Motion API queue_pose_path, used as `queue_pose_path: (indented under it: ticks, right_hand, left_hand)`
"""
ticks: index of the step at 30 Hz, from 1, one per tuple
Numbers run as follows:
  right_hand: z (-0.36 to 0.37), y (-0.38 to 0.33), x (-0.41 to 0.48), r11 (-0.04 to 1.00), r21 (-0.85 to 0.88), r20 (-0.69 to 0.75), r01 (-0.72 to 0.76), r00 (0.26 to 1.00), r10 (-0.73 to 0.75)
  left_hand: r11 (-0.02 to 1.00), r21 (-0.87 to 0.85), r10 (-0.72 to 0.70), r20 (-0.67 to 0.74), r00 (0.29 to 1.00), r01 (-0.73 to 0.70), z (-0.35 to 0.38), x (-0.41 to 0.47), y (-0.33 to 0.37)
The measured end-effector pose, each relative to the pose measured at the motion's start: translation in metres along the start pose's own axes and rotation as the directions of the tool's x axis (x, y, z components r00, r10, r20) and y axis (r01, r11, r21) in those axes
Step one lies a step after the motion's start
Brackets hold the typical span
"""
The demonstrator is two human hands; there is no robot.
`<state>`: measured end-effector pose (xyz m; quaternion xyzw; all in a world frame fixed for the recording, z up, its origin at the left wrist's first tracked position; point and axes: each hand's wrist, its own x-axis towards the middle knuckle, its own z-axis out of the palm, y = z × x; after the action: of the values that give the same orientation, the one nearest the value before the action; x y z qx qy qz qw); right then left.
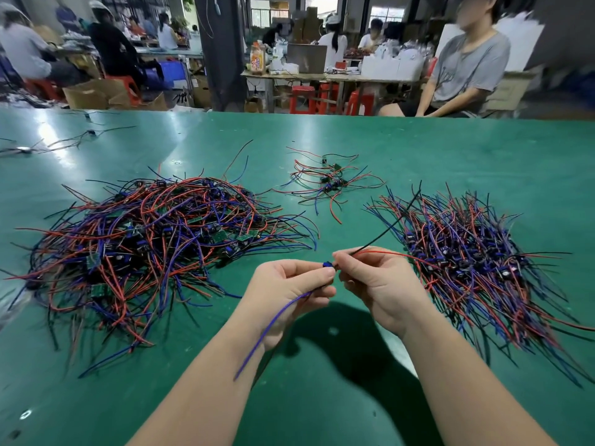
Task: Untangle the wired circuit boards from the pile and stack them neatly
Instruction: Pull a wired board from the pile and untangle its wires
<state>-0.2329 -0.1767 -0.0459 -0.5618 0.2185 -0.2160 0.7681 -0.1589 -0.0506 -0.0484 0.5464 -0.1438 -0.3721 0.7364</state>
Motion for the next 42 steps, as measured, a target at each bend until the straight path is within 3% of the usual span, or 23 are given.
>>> queue_pose_path:
  ticks: [7, 10, 13, 17, 24, 29, 31, 33, 35, 37, 39, 42]
  right_hand:
    - [-0.039, -0.018, 0.016, 0.98, 0.182, -0.336, 0.081, 0.942, -0.016]
    - [-0.05, -0.015, 0.023, 0.986, 0.079, -0.438, 0.146, 0.894, -0.097]
    - [-0.049, -0.01, 0.029, 0.983, -0.01, -0.482, 0.184, 0.86, -0.166]
    - [-0.049, -0.011, 0.029, 0.97, 0.062, -0.514, 0.236, 0.84, -0.172]
    - [-0.058, -0.018, 0.027, 0.951, 0.29, -0.494, 0.104, 0.868, 0.056]
    - [-0.062, -0.021, 0.03, 0.95, 0.299, -0.4, 0.088, 0.915, 0.041]
    - [-0.06, -0.022, 0.03, 0.959, 0.282, -0.347, 0.036, 0.935, 0.068]
    - [-0.052, -0.018, 0.026, 0.991, 0.124, -0.277, -0.057, 0.957, 0.09]
    - [-0.04, -0.008, 0.019, 0.989, -0.105, -0.135, -0.099, 0.987, 0.085]
    - [-0.027, 0.001, 0.011, 0.973, -0.226, 0.055, -0.044, 0.997, 0.058]
    - [-0.011, 0.006, 0.003, 0.983, -0.175, 0.212, 0.052, 0.977, -0.013]
    - [0.005, 0.01, -0.002, 0.985, -0.005, 0.234, 0.175, 0.957, -0.169]
  left_hand:
    - [0.996, 0.091, -0.008, 0.051, 0.999, 0.004, 0.002, -0.001, -0.005]
    - [0.99, 0.142, -0.015, 0.065, 0.998, 0.005, 0.003, -0.002, -0.007]
    - [0.979, 0.202, -0.021, 0.075, 0.997, 0.005, 0.006, -0.004, -0.009]
    - [0.974, 0.229, -0.009, 0.073, 0.997, -0.008, 0.005, -0.004, -0.007]
    - [0.962, 0.273, -0.005, 0.105, 0.994, -0.024, 0.004, -0.005, -0.009]
    - [0.939, 0.338, 0.032, 0.111, 0.993, -0.068, -0.001, -0.005, -0.007]
    - [0.974, 0.215, 0.052, 0.116, 0.992, -0.076, -0.001, -0.005, -0.002]
    - [0.999, 0.003, 0.049, 0.151, 0.987, -0.05, -0.001, -0.005, 0.004]
    - [0.986, -0.167, 0.027, 0.194, 0.981, 0.005, 0.0, -0.006, 0.009]
    - [0.959, -0.274, -0.011, 0.222, 0.975, 0.073, 0.0, -0.007, 0.011]
    - [0.936, -0.335, -0.037, 0.22, 0.975, 0.111, 0.0, -0.006, 0.012]
    - [0.972, -0.228, -0.032, 0.093, 0.995, 0.052, 0.003, -0.004, 0.008]
